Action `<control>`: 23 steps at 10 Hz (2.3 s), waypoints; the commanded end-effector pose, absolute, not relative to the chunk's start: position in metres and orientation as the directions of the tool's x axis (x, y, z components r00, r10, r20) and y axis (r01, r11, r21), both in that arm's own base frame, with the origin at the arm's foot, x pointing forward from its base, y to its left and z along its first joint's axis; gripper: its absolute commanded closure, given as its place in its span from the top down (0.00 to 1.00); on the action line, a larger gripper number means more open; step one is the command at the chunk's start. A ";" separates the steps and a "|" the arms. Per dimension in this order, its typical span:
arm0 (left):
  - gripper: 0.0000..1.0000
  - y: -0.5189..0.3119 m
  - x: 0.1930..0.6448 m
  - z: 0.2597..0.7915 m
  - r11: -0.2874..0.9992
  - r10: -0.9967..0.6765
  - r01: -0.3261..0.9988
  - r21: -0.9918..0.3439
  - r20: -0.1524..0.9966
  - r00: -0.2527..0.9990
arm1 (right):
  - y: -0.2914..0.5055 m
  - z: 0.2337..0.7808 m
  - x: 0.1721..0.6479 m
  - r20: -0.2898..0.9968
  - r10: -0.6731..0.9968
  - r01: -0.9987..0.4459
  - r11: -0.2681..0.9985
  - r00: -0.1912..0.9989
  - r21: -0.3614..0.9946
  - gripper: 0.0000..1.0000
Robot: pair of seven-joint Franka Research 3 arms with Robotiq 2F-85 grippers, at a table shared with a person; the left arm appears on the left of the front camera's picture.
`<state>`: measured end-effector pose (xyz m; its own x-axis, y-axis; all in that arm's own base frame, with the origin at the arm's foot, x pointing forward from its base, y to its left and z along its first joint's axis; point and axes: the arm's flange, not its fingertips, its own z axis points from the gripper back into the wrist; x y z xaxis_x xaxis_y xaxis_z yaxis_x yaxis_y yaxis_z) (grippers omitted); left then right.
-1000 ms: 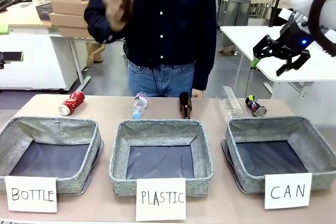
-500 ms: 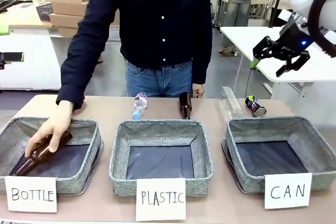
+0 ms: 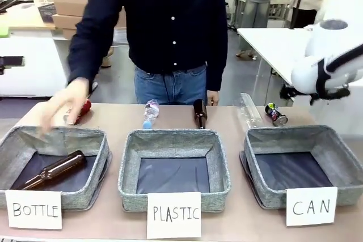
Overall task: Sort the can waste into the basket.
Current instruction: Pick up the can waste from the table and place it in the right Fabric basket.
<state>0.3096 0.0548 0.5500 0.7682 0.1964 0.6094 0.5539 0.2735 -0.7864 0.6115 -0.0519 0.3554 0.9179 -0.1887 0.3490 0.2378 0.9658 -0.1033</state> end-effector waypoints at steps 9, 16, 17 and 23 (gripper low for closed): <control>1.00 0.053 0.311 0.552 0.261 0.203 0.576 -0.774 0.628 0.751 | -0.017 0.373 0.616 0.199 0.073 -0.109 0.979 0.977 0.174 1.00; 1.00 0.053 0.311 0.552 0.261 0.203 0.576 -0.774 0.628 0.751 | -0.015 0.323 0.655 0.138 0.008 -0.014 0.999 0.990 0.043 1.00; 1.00 0.053 0.311 0.552 0.261 0.203 0.576 -0.774 0.628 0.751 | -0.015 0.322 0.656 0.154 0.005 -0.014 0.998 0.988 0.054 1.00; 1.00 0.053 0.311 0.552 0.261 0.203 0.576 -0.774 0.628 0.751 | -0.013 0.320 0.655 0.161 -0.051 0.055 0.998 0.986 -0.021 0.00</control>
<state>0.3097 0.0549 0.5503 0.7679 0.1959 0.6099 0.5545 0.2737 -0.7859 0.6541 -0.0185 0.3171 0.9856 -0.0318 0.1664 0.0265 0.9991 0.0339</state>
